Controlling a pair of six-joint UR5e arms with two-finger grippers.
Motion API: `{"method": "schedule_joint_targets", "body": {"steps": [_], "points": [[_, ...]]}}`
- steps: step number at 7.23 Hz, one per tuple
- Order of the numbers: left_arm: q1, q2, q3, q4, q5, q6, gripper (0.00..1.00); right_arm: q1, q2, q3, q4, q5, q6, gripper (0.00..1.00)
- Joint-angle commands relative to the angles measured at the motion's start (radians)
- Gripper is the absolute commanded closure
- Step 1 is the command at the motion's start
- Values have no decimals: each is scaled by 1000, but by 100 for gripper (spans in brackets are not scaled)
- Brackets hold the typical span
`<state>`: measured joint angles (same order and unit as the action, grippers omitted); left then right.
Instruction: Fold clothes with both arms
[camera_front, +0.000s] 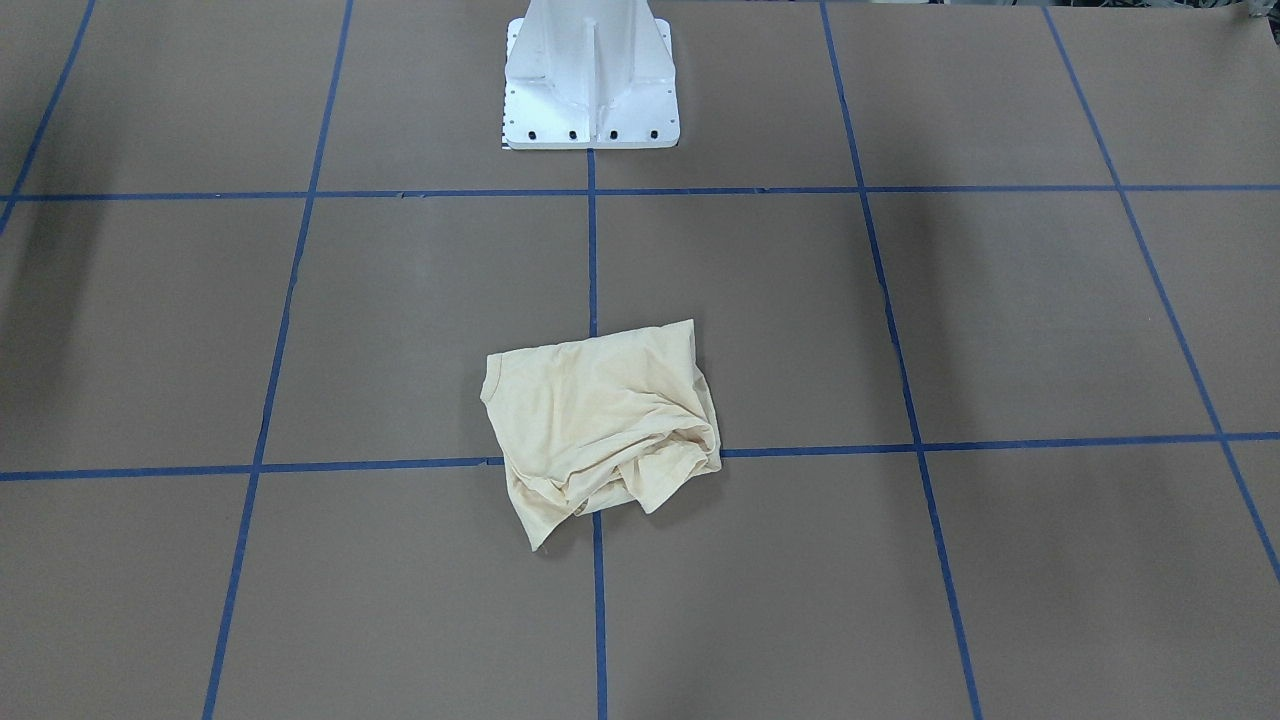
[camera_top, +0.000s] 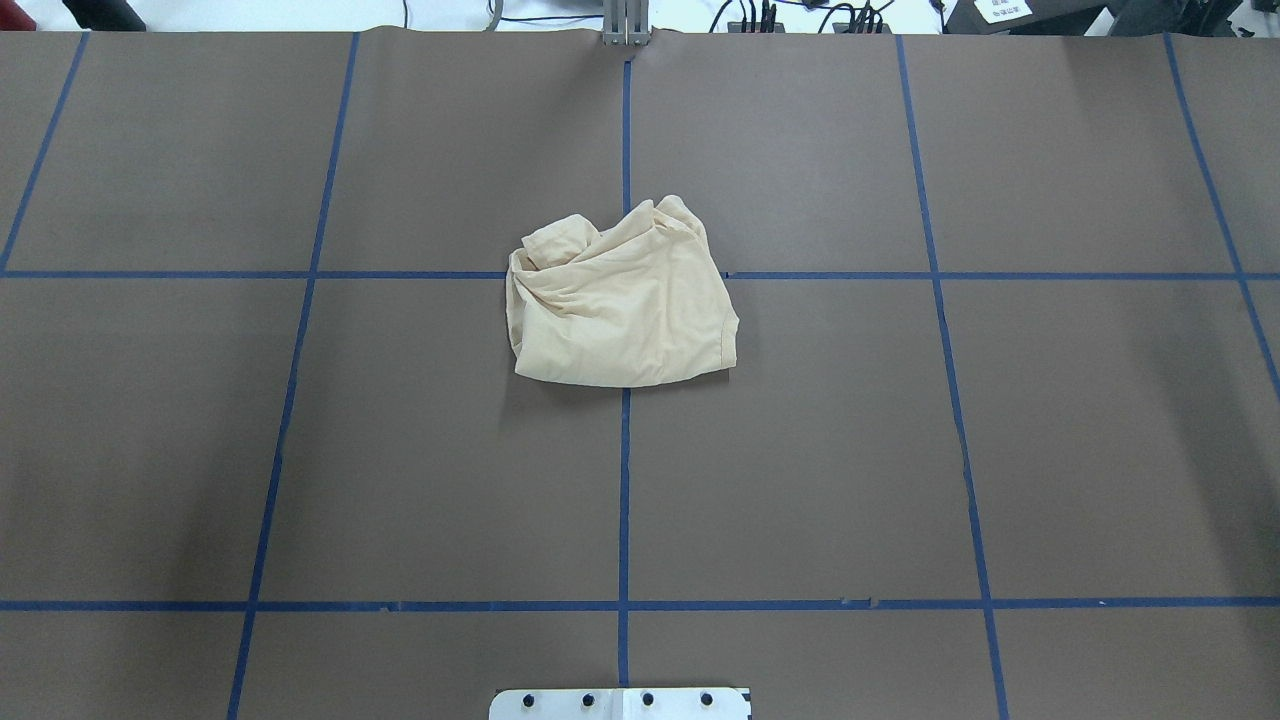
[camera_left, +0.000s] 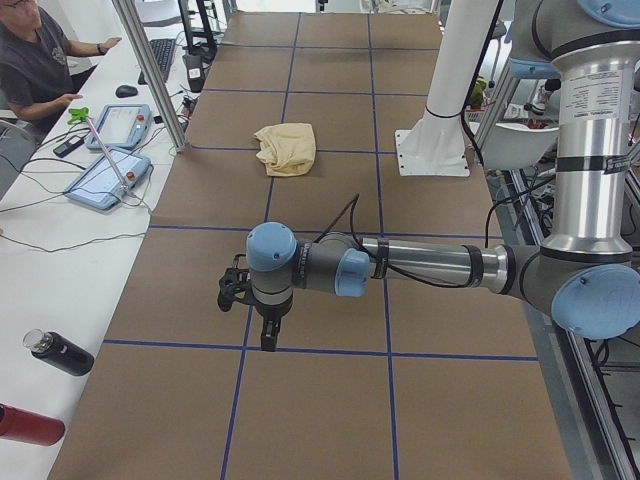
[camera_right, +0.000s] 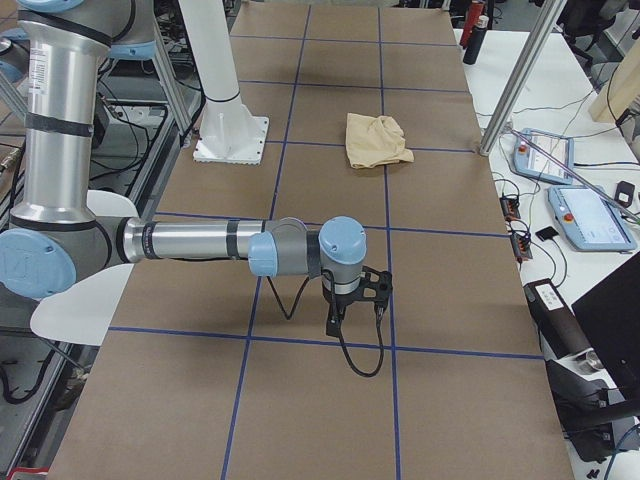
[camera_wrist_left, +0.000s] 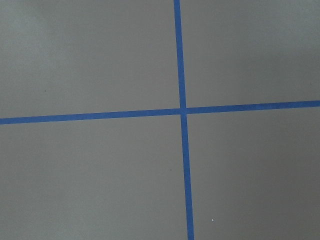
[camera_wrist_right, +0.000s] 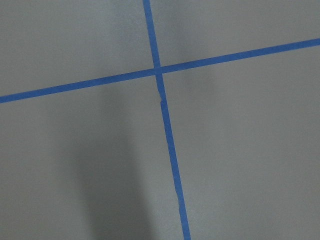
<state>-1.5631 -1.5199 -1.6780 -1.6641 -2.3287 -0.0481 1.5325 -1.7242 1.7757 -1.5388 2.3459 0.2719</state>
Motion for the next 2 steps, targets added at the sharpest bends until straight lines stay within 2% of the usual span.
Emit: {"method": "schedule_joint_targets", "body": {"steps": [1, 2], "points": [[0, 1, 1, -17, -1, 1, 0, 0, 0, 1, 2, 4, 0, 0], [0, 1, 1, -19, -1, 1, 0, 0, 0, 1, 2, 6, 0, 0]]}}
